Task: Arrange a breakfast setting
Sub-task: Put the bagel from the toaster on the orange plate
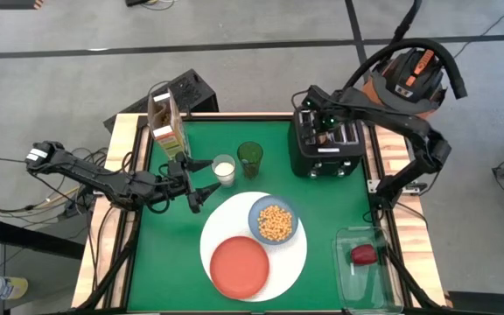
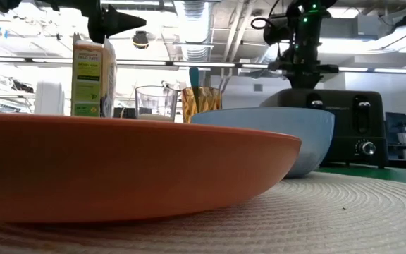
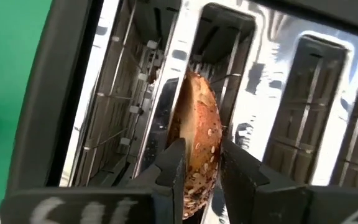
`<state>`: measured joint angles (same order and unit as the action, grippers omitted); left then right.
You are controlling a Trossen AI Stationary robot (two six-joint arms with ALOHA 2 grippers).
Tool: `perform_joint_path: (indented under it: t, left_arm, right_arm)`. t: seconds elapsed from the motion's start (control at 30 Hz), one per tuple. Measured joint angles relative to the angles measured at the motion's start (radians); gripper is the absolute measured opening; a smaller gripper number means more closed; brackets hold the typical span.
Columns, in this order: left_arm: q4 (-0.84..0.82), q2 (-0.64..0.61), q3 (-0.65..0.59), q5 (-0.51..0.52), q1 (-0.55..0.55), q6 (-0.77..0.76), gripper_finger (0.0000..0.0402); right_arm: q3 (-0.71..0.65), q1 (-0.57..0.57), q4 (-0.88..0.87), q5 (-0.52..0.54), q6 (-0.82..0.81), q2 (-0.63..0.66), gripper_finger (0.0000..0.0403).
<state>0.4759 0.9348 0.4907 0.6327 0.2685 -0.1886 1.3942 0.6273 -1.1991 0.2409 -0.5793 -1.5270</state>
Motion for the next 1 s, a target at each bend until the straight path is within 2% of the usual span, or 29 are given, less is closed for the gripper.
perform_joint_path:
  t: [0.33, 0.8, 1.0]
  left_arm:
    - [-0.001, 0.000, 0.000, -0.008, 0.000, 0.000, 0.0378]
    - [-0.009, 0.000, 0.000, -0.009, 0.000, 0.000, 0.0378]
    - [-0.019, 0.000, 0.000, -0.009, 0.000, 0.000, 0.0378]
  right_arm:
    - [0.065, -0.006, -0.023, 0.020, -0.001, 0.003, 0.0098]
    - [0.226, -0.004, -0.143, 0.028, 0.015, 0.004, 0.0098]
    - [0.236, -0.004, -0.163, 0.047, 0.015, 0.004, 0.0091]
